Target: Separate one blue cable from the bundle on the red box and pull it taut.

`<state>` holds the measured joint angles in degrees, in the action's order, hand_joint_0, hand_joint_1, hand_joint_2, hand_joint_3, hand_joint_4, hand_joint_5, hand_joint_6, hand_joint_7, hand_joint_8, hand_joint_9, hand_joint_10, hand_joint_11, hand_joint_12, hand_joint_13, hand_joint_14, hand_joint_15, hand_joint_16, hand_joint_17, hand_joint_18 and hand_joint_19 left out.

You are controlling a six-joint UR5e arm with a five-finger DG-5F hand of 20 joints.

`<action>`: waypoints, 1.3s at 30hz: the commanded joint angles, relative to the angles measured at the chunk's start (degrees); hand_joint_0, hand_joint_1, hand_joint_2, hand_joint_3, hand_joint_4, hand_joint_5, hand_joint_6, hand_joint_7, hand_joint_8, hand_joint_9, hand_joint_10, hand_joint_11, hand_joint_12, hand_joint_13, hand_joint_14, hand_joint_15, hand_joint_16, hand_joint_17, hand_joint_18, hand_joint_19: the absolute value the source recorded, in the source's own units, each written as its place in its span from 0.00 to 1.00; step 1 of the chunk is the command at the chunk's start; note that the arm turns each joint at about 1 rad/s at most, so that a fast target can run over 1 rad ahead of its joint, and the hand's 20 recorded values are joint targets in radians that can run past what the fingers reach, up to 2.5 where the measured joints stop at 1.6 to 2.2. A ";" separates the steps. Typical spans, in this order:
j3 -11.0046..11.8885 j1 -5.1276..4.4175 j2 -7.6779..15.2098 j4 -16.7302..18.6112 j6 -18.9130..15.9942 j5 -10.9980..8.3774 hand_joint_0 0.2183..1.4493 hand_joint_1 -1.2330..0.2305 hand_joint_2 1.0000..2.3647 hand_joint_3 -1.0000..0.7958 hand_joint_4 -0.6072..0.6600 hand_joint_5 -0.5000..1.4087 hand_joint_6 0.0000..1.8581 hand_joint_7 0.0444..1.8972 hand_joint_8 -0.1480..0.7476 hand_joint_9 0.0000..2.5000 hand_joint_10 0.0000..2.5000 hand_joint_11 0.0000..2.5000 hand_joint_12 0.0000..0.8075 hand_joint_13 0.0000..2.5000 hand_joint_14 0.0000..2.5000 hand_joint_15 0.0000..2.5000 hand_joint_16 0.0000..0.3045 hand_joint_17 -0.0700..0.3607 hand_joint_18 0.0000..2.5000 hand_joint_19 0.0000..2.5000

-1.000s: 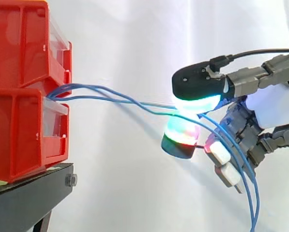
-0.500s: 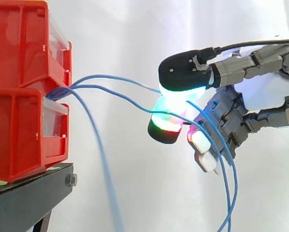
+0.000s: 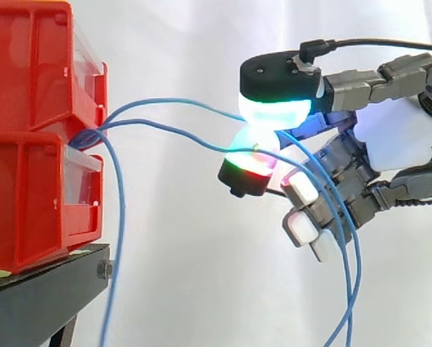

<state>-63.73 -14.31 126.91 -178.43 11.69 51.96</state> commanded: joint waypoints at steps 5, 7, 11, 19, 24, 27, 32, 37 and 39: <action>0.01 -0.02 0.01 -1.83 -7.03 1.91 0.28 0.31 0.01 0.36 0.54 0.20 0.48 0.53 0.52 0.46 0.01 0.29 0.50 0.40 0.01 0.23 0.15 0.40 0.36 0.20; 0.01 -0.02 0.01 -1.83 -7.30 1.91 0.27 0.31 0.00 0.34 0.54 0.20 0.48 0.53 0.52 0.46 0.01 0.29 0.50 0.40 0.01 0.23 0.15 0.40 0.35 0.20; 0.01 -0.11 -0.08 -1.83 -7.47 1.91 0.24 0.35 0.00 0.30 0.54 0.20 0.48 0.53 0.51 0.46 0.01 0.30 0.49 0.40 0.01 0.24 0.14 0.39 0.35 0.21; -0.08 -0.02 0.01 -1.92 -7.47 1.91 0.21 0.45 0.00 0.28 0.55 0.20 0.48 0.54 0.53 0.47 0.01 0.30 0.50 0.41 0.01 0.23 0.15 0.41 0.36 0.20; -0.08 -0.02 0.01 -1.92 -7.47 1.91 0.24 0.49 0.00 0.28 0.55 0.20 0.47 0.55 0.52 0.47 0.01 0.30 0.50 0.41 0.01 0.24 0.15 0.40 0.35 0.21; -0.08 -0.11 0.01 -1.92 -7.47 1.91 0.28 0.46 0.00 0.34 0.55 0.20 0.47 0.55 0.55 0.48 0.01 0.29 0.52 0.42 0.01 0.23 0.16 0.42 0.37 0.20; 0.01 -0.11 0.01 -1.92 -7.38 1.82 0.28 0.40 0.00 0.42 0.56 0.21 0.47 0.55 0.58 0.50 0.00 0.29 0.56 0.43 0.01 0.23 0.18 0.46 0.40 0.18; 0.01 -0.11 0.01 -1.92 -7.38 1.91 0.28 0.34 0.00 0.46 0.55 0.21 0.47 0.56 0.58 0.50 0.00 0.29 0.57 0.44 0.01 0.23 0.19 0.46 0.41 0.18; 0.01 -0.11 0.01 -1.92 -7.30 1.91 0.28 0.33 0.00 0.46 0.55 0.21 0.47 0.56 0.58 0.50 0.00 0.30 0.57 0.44 0.01 0.23 0.19 0.46 0.41 0.18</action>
<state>-63.74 -14.39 126.91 -180.35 4.32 53.87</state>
